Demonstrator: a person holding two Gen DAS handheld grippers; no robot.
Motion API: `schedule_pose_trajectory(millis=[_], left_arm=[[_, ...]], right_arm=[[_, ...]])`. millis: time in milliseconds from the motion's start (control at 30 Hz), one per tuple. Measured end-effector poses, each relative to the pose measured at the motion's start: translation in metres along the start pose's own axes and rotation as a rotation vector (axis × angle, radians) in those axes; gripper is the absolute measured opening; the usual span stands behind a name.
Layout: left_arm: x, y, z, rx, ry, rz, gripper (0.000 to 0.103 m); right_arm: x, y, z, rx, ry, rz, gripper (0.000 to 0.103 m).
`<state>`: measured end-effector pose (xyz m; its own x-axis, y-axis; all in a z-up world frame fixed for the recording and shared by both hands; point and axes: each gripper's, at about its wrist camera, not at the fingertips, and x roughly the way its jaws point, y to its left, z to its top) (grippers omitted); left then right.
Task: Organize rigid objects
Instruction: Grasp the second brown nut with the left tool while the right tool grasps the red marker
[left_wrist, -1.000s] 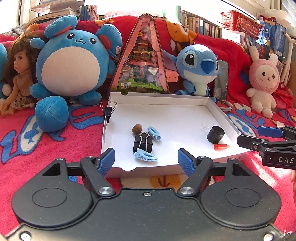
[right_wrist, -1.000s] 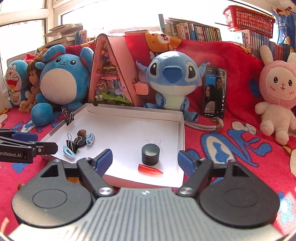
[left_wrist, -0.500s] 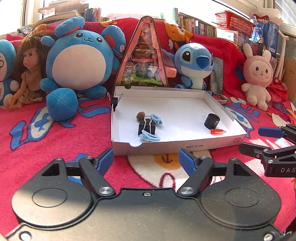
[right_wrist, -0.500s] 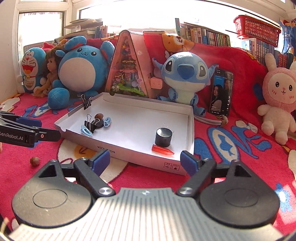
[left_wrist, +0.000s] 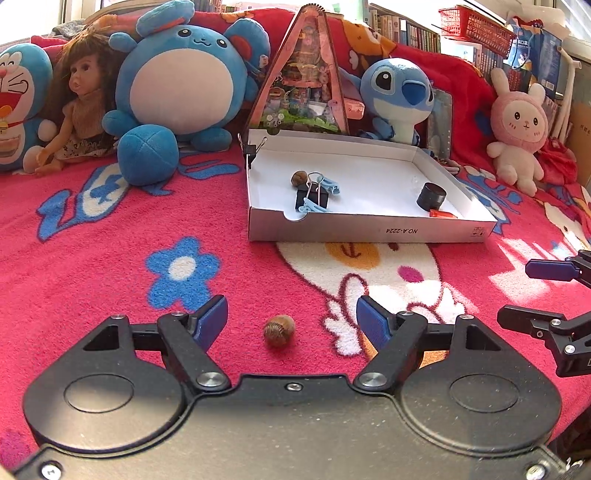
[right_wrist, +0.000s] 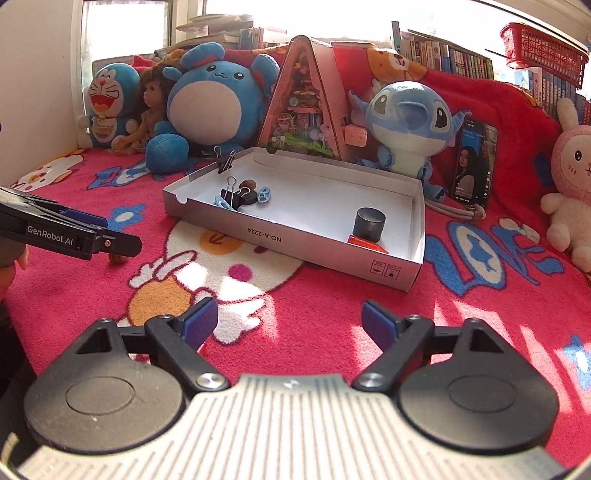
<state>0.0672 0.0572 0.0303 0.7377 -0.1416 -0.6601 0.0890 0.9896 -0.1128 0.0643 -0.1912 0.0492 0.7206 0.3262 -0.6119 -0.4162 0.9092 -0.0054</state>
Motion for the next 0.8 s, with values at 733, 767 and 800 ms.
schedule_pose_trajectory(millis=[733,767,800], left_arm=[[0.013,-0.009,-0.009,0.02,0.033,0.004,0.018],[0.013,-0.01,-0.009,0.02,0.033,0.002,0.018],[0.013,-0.011,-0.008,0.02,0.032,0.0,0.018]], right_arm=[[0.001,0.021,-0.027,0.082,0.115,0.203,0.032],[0.001,0.021,-0.027,0.084,0.116,0.195,0.029],[0.001,0.021,-0.026,0.086,0.117,0.188,0.028]])
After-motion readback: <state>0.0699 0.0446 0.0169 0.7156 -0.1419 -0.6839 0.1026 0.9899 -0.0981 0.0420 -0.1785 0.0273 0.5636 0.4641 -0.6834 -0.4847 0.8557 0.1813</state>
